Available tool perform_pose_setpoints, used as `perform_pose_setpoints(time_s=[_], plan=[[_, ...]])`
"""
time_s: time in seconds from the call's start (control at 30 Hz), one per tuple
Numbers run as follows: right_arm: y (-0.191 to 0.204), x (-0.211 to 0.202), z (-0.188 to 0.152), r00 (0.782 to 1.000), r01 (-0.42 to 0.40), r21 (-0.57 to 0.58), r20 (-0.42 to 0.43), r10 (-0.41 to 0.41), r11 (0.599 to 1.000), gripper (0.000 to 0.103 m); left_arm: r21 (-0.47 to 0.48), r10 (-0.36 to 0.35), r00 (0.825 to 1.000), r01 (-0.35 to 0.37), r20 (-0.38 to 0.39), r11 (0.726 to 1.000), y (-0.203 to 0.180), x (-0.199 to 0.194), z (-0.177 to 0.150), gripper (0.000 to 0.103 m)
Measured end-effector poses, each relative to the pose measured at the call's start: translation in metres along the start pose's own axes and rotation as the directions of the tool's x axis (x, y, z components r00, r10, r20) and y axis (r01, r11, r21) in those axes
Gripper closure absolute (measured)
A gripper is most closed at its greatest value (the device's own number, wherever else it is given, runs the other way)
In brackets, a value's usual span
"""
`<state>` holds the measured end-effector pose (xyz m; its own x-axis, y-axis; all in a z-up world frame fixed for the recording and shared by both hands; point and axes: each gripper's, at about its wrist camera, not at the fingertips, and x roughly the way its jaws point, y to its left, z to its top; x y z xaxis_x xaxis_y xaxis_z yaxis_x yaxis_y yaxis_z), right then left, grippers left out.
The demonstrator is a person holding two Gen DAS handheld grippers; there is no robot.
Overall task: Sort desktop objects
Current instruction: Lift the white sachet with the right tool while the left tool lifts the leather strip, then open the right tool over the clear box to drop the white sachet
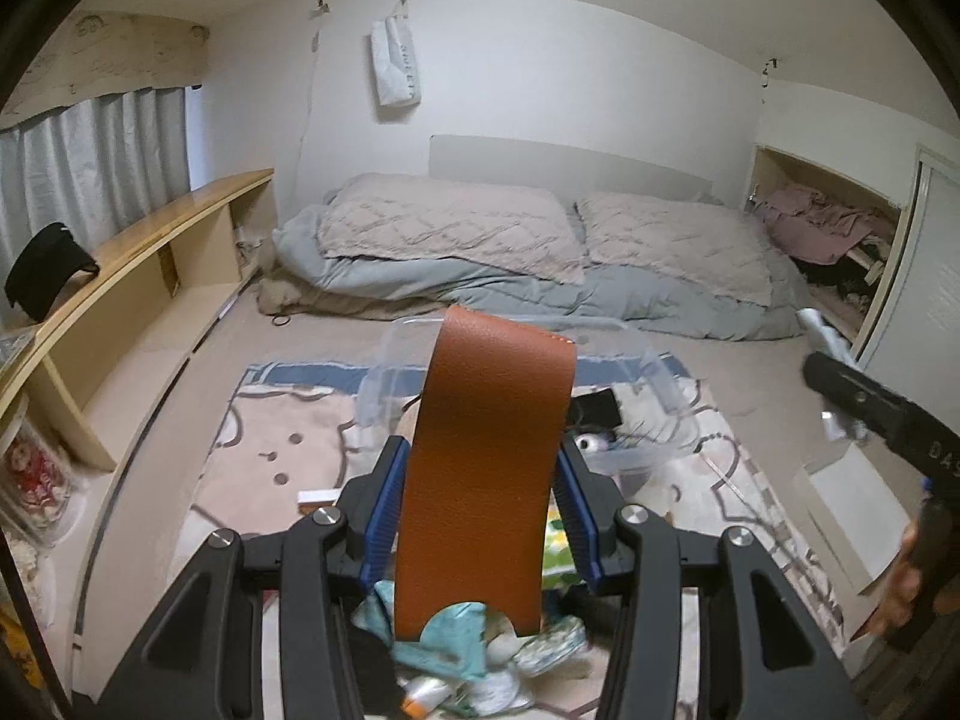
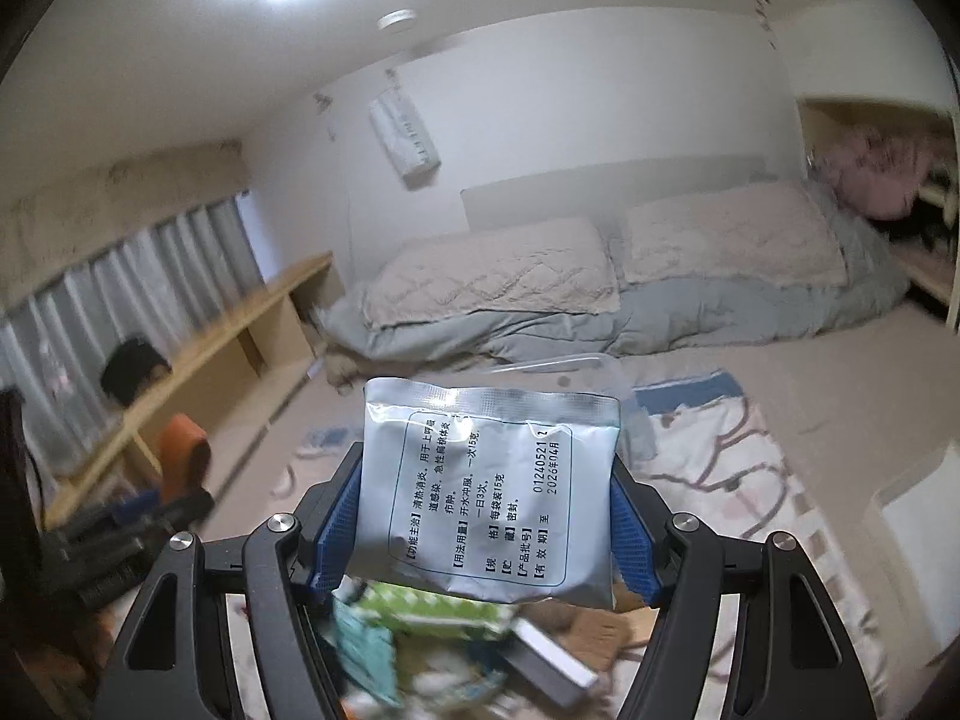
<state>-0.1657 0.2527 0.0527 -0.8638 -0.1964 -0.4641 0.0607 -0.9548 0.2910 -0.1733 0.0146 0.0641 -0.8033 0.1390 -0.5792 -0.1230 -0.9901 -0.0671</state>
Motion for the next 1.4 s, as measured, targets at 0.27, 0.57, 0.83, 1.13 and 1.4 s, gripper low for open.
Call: perform_pose_setpoints(time_s=[0.27, 0.57, 0.83, 1.13, 1.4], plan=[[-0.014, 0.039, 0.004, 1.0, 0.014, 0.046, 0.011, -0.014, 0.999, 0.031, -0.035, -0.035, 0.999, 0.037, 0.035, 0.999, -0.014, 0.038, 0.015, 0.055], [-0.021, 0.096, 0.002, 0.999, 0.045, -0.016, -0.026, -0.045, 0.999, 0.031, -0.041, -0.071, 0.996, 0.073, 0.059, 0.996, -0.011, 0.092, 0.024, 0.055], [-0.027, 0.153, -0.003, 0.993, 0.06, -0.025, -0.098, -0.062, 0.998, 0.031, -0.04, -0.087, 0.995, 0.089, 0.051, 0.995, -0.011, 0.142, 0.042, 0.055], [-0.025, 0.206, -0.014, 0.978, 0.064, -0.014, -0.199, -0.065, 0.998, 0.031, -0.06, -0.11, 0.994, 0.112, 0.023, 0.992, -0.008, 0.18, 0.05, 0.055], [-0.021, 0.238, -0.03, 0.952, 0.089, -0.016, -0.294, -0.09, 0.996, 0.031, -0.116, -0.134, 0.991, 0.134, 0.009, 0.984, 0.008, 0.19, 0.05, 0.055]])
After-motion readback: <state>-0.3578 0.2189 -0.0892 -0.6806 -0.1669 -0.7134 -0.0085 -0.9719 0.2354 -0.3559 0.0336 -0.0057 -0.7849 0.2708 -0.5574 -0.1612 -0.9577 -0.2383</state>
